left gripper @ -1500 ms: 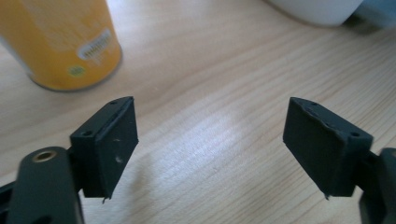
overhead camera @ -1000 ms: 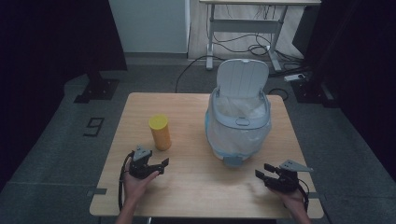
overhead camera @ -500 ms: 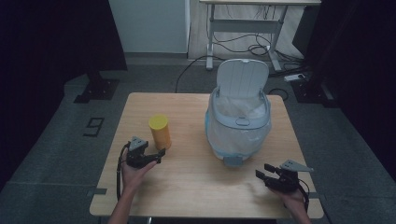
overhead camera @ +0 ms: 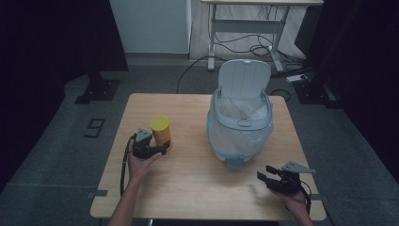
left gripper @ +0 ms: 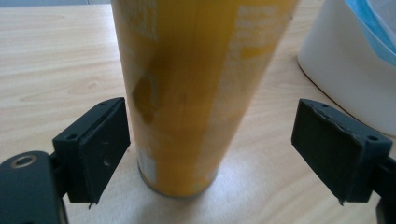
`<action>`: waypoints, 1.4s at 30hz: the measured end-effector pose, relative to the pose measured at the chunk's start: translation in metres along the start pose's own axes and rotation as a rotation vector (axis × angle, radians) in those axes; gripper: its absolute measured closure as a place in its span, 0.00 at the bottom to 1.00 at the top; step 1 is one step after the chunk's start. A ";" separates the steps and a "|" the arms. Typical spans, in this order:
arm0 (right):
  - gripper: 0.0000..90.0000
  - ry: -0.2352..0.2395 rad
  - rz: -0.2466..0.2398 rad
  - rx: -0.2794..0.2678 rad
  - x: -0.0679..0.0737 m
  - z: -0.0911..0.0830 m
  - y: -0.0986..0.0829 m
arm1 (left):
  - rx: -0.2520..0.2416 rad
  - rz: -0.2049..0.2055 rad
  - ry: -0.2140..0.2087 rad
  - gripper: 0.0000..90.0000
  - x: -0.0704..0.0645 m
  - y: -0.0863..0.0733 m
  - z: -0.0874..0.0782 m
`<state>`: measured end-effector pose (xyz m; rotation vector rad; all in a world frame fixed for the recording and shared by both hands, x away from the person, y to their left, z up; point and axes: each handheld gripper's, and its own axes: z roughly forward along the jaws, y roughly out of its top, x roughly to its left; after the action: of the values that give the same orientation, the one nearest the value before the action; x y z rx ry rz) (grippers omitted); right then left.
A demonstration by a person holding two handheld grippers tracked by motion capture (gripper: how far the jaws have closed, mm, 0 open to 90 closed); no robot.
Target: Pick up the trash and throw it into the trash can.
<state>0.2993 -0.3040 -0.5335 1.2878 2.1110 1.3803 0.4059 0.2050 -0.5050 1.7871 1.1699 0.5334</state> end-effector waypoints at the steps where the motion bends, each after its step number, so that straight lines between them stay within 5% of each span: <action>1: 0.47 0.000 0.000 0.000 0.000 0.000 0.000 | 0.001 0.001 0.005 0.13 0.000 0.001 0.002; 19: 0.47 -0.002 -0.001 0.013 -0.001 0.003 -0.001 | -0.025 0.018 0.055 0.26 0.001 0.008 0.019; 42: 0.47 -0.010 0.004 0.001 -0.004 -0.001 0.000 | -0.085 0.077 -0.081 0.27 -0.024 0.013 -0.041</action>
<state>0.3006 -0.3076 -0.5342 1.2977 2.1034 1.3722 0.3707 0.2003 -0.4705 1.7699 1.0122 0.5427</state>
